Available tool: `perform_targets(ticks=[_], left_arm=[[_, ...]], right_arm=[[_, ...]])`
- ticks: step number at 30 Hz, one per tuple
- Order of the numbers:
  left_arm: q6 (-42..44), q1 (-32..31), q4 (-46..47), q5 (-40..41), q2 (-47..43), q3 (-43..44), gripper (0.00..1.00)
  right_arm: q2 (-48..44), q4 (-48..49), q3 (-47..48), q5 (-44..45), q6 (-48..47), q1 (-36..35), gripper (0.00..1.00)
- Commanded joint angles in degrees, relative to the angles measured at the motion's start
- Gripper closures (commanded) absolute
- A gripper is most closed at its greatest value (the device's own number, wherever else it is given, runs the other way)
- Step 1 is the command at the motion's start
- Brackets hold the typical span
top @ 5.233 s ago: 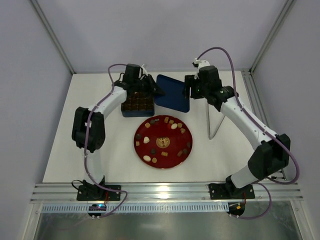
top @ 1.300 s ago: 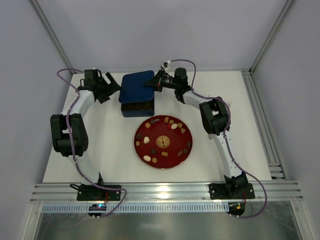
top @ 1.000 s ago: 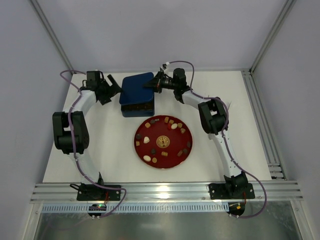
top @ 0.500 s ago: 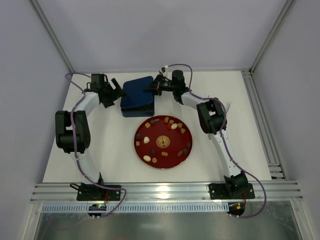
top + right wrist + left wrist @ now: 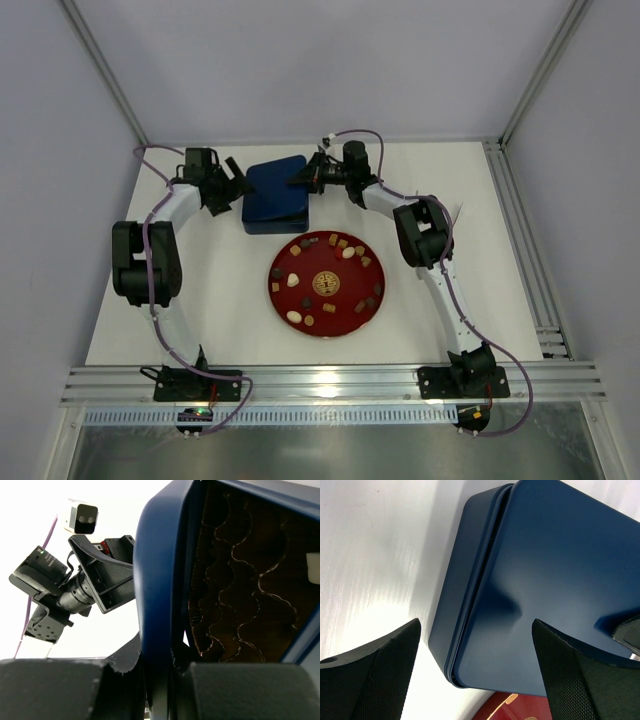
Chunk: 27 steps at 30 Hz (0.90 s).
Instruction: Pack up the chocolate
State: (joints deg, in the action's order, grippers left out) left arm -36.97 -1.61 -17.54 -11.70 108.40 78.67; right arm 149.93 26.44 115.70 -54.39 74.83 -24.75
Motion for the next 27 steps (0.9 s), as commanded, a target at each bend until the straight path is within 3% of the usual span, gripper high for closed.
perform_targets(ticks=[1, 18, 27], left_arm=[[0.85, -0.24, 1.19, 0.89, 0.15, -0.01, 0.11], [1.2, -0.24, 0.31, 1.51, 0.85, 0.34, 0.11], [1.38, -0.24, 0.22, 1.42, 0.94, 0.43, 0.11]], right_arm=[[-1.39, -0.86, 1.02, -1.33, -1.0, -0.21, 0.8], [-5.35, -1.12, -4.87, -1.33, -1.0, 1.99, 0.66], [-6.75, -8.94, -4.78, -0.8, -6.62, 2.6, 0.62]])
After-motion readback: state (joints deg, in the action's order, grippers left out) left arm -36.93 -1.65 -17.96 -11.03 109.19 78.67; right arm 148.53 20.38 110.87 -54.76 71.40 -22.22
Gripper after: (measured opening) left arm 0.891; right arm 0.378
